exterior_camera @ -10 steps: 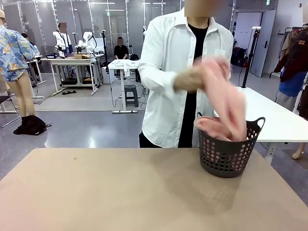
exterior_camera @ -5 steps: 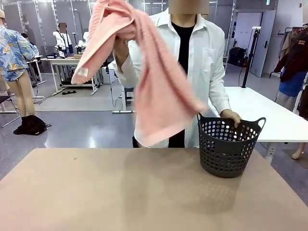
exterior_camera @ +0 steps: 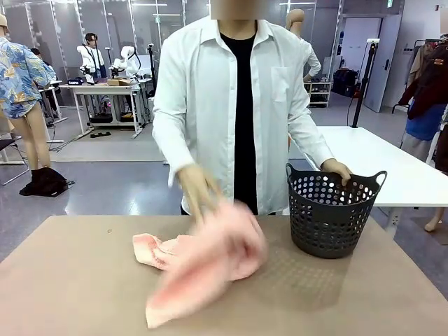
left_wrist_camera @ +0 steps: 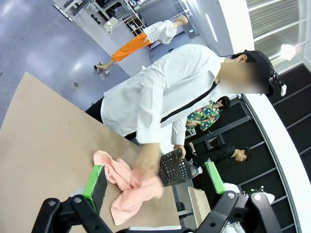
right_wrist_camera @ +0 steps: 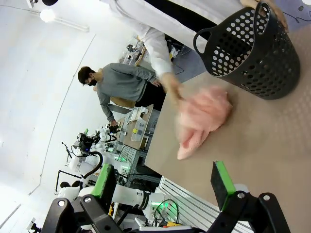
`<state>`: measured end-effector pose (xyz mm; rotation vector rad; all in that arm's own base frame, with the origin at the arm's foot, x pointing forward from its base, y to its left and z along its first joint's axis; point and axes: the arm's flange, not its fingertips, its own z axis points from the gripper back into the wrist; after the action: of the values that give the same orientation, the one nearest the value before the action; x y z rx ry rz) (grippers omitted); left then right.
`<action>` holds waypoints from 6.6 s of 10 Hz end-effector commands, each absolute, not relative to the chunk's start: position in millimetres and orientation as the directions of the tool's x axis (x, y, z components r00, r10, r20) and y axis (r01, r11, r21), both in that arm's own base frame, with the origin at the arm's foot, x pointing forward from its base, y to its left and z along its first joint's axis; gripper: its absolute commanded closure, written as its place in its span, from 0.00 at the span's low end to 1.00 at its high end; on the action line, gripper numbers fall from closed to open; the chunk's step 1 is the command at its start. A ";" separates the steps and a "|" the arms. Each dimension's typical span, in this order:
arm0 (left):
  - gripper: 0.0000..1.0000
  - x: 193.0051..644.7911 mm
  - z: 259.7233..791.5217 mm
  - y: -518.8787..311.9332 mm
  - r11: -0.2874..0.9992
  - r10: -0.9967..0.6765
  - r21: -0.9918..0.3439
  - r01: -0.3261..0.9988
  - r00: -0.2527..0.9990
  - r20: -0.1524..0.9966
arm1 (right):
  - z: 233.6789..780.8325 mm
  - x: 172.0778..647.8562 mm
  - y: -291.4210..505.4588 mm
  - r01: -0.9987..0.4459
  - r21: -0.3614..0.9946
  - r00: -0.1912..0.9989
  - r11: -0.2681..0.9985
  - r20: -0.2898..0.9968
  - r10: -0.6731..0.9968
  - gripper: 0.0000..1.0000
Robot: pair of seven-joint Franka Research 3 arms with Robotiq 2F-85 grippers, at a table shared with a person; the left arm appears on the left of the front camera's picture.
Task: Fold the towel.
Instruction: Grab the top end of the 100 cm Hotel Towel extended by the human.
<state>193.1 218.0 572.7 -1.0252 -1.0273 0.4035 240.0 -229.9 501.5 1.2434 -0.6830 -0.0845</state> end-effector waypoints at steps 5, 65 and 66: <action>0.00 197.7 574.3 219.4 0.504 0.694 -0.842 0.195 0.488 0.529 | 502.9 241.3 -230.5 -0.323 0.881 0.791 0.344 0.451 -0.413 0.00; 0.00 287.0 752.6 -94.0 0.313 -0.886 0.205 0.928 0.207 0.415 | 732.1 285.3 90.5 -0.946 -0.178 0.182 0.270 0.400 0.898 0.00; 0.00 291.3 746.6 -99.8 0.296 -0.898 0.199 0.934 0.202 0.391 | 736.8 287.4 102.7 -0.950 -0.209 0.147 0.232 0.356 0.923 0.00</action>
<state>288.2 -103.1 740.7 -0.1282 -0.5249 -1.2439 281.1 97.0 726.4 0.1232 -0.4728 1.3439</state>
